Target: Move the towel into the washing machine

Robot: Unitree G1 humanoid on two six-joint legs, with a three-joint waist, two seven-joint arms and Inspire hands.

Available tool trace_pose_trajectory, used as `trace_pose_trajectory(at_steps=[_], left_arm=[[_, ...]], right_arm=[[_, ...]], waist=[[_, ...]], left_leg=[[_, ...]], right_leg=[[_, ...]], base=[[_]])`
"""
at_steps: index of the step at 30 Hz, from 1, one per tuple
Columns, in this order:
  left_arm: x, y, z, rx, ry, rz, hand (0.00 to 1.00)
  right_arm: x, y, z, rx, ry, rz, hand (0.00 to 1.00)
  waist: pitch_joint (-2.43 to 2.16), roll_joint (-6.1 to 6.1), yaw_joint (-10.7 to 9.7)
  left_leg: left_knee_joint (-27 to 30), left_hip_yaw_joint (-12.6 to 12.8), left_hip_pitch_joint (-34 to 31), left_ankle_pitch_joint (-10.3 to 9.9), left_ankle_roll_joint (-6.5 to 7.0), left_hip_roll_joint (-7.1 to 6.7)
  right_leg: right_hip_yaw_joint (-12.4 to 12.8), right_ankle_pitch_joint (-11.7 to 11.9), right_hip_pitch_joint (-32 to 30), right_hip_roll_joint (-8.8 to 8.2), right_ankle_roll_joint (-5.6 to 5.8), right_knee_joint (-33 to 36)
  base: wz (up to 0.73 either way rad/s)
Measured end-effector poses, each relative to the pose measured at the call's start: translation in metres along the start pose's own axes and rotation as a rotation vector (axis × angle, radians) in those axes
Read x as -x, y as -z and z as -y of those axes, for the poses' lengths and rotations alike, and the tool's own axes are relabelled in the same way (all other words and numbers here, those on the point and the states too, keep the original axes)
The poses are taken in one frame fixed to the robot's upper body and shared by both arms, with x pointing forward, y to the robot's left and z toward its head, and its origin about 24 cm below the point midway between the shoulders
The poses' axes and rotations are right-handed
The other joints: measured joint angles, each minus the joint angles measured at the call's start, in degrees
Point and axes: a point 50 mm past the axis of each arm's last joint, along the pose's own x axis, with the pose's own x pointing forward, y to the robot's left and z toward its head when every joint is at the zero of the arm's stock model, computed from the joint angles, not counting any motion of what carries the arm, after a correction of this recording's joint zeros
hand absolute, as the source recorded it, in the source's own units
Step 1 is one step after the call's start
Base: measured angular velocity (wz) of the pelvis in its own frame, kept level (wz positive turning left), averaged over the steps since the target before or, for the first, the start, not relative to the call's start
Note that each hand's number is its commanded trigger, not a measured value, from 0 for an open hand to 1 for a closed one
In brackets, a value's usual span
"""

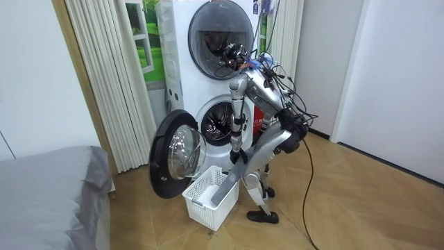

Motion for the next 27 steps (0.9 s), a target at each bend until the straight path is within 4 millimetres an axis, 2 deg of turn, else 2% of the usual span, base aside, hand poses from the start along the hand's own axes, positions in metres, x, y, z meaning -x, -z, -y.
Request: trace_pose_trajectory(at_steps=[7, 12, 14, 21, 23, 27], left_arm=[[0.006, 0.001, 0.021, 0.028, 0.099, -0.006, 1.0], [0.01, -0.003, 0.037, 0.05, 0.137, -0.002, 1.0], [0.013, -0.003, 0.044, 0.064, 0.149, -0.005, 1.0], [0.016, -0.004, 0.048, 0.134, 0.059, -0.003, 1.0], [0.017, -0.002, 0.045, 0.145, 0.013, -0.007, 1.0], [0.015, 0.0, 0.033, 0.296, -0.119, -0.058, 1.0]], right_arm=[[-0.003, 0.007, -0.016, 0.055, -0.045, -0.044, 0.0], [0.001, 0.022, -0.014, 0.056, -0.047, -0.117, 0.0], [0.003, 0.026, -0.014, 0.059, -0.048, -0.133, 0.0], [0.012, 0.044, -0.006, 0.035, -0.014, -0.185, 0.0], [0.014, 0.046, -0.004, 0.032, -0.007, -0.193, 0.0], [0.023, 0.06, 0.003, 0.02, 0.018, -0.235, 0.0]], waist=[[-0.06, -0.08, 0.82], [-0.12, -0.05, 1.69], [-0.16, -0.07, 2.56], [-0.32, 0.38, 4.64], [-0.32, 0.41, 4.89], [-0.29, 0.58, 5.82]], left_leg=[[-1.8, 0.0, 3.39, 0.09, -0.03, -0.49], [-5.21, -0.18, 8.76, 0.94, -0.11, -1.84], [-6.03, -0.16, 10.7, 0.98, -0.12, -1.89], [-11.66, -0.14, 19.24, 2.46, 0.17, -2.07], [-12.2, -0.2, 21.11, 2.5, 0.2, -2.14], [-14.42, -0.44, 25.56, 2.97, 0.3, -2.86]], right_leg=[[0.02, 0.02, 3.17, -0.38, 0.03, -1.33], [-0.12, -0.04, 8.37, -1.25, 0.15, -3.47], [-0.13, 0.02, 10.35, -1.21, 0.3, -4.46], [-1.23, 1.47, 19.78, -1.12, 0.88, -10.99], [-1.34, 1.47, 21.75, -1.16, 0.98, -11.6], [-2.26, 1.43, 26.32, -2.02, 1.12, -13.35]], base=[[0.01], [0.1], [0.0], [0.01], [0.02], [0.09]])
